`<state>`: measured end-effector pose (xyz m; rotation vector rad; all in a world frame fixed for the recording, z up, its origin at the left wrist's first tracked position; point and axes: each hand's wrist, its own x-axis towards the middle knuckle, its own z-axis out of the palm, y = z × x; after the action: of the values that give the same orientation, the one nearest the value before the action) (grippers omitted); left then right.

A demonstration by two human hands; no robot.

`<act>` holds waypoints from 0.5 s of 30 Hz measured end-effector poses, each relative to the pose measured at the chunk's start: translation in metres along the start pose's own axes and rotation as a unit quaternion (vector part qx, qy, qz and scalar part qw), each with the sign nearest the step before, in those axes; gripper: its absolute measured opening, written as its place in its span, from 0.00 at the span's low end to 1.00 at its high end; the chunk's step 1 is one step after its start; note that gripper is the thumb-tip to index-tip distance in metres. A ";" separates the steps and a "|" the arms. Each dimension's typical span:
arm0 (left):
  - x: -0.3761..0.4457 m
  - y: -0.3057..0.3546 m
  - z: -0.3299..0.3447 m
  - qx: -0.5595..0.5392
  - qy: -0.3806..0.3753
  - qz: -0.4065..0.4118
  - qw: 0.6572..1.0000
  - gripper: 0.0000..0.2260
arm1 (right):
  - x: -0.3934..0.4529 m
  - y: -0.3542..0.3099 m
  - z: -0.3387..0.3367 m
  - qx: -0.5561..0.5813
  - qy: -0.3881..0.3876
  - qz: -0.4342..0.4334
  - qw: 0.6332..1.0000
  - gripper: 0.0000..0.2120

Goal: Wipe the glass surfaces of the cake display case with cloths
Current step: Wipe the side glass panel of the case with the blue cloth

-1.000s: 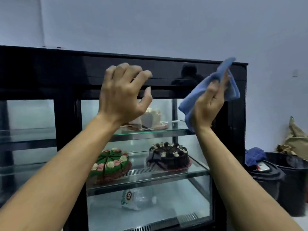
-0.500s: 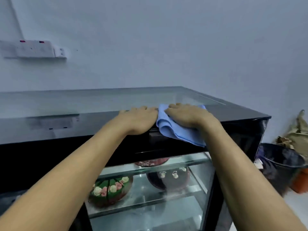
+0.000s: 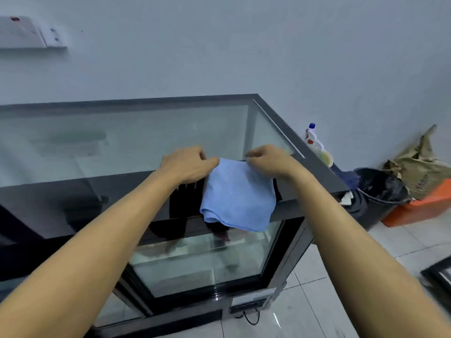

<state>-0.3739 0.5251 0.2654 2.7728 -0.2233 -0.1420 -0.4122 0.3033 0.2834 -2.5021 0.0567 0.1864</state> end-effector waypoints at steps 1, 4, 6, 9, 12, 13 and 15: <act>0.010 0.005 -0.004 0.004 -0.006 0.020 1.000 0.23 | 0.005 0.006 -0.011 -0.028 0.001 -0.007 1.000 0.21; 0.028 0.020 -0.004 0.024 -0.077 0.085 0.993 0.26 | 0.026 0.024 -0.035 -0.098 -0.032 -0.020 0.994 0.20; 0.034 0.023 -0.005 0.046 -0.109 0.085 0.989 0.21 | 0.034 0.028 -0.040 -0.127 -0.057 -0.040 0.989 0.14; 0.038 0.020 -0.004 0.012 -0.102 0.071 0.992 0.12 | 0.043 0.031 -0.032 -0.153 -0.074 -0.065 0.983 0.11; 0.043 0.020 0.001 -0.055 -0.063 0.056 0.995 0.07 | 0.055 0.032 -0.029 -0.194 -0.074 -0.064 0.976 0.17; 0.043 0.021 0.003 -0.077 -0.061 0.053 0.994 0.07 | 0.057 0.032 -0.029 -0.203 -0.082 -0.057 0.974 0.18; 0.044 0.024 0.003 -0.103 -0.082 0.042 0.990 0.10 | 0.060 0.032 -0.032 -0.219 -0.099 -0.052 0.969 0.15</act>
<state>-0.3341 0.4944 0.2675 2.5434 -0.3467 -0.3514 -0.3516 0.2586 0.2811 -2.9002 -0.2218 0.4447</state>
